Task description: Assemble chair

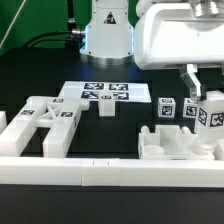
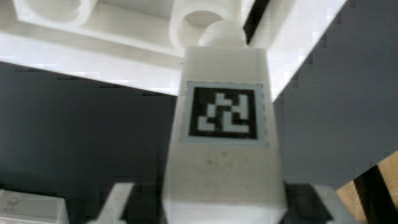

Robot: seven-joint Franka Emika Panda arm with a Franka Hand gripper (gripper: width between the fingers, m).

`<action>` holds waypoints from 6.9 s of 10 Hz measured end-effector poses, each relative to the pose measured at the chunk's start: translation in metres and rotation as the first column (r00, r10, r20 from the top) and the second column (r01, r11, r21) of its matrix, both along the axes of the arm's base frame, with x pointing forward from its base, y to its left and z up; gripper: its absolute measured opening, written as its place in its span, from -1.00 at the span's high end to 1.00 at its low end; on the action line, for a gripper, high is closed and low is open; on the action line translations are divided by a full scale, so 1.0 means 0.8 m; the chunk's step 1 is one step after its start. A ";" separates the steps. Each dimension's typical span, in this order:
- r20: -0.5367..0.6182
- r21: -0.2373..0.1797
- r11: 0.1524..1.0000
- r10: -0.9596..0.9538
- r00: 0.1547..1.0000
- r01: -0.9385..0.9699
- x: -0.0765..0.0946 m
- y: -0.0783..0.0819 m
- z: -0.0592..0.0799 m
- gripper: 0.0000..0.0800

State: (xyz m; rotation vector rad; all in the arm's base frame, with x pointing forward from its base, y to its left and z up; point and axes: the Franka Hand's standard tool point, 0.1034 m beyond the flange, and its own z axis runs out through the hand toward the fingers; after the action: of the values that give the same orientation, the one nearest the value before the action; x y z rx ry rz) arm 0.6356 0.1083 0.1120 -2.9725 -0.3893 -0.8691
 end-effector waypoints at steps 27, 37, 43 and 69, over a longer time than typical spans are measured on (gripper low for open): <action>-0.064 -0.014 1.000 0.011 0.998 -0.011 0.000 -0.007 0.016 -0.62; -0.526 -0.039 0.998 0.020 0.850 -0.048 0.012 -0.014 -0.024 -0.62; -0.524 -0.040 0.998 0.012 0.852 -0.039 0.009 -0.015 -0.031 0.01; -0.543 0.024 0.620 -0.651 0.531 0.784 0.014 0.016 -0.031 -0.62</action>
Offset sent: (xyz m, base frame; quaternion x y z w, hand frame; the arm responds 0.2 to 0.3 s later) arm -0.0062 -0.0052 -0.0036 -0.0022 0.0052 -0.0058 1.0000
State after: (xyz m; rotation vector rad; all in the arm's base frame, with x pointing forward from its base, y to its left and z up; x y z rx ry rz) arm 0.6464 0.1215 0.0874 -2.8697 0.9953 -0.0723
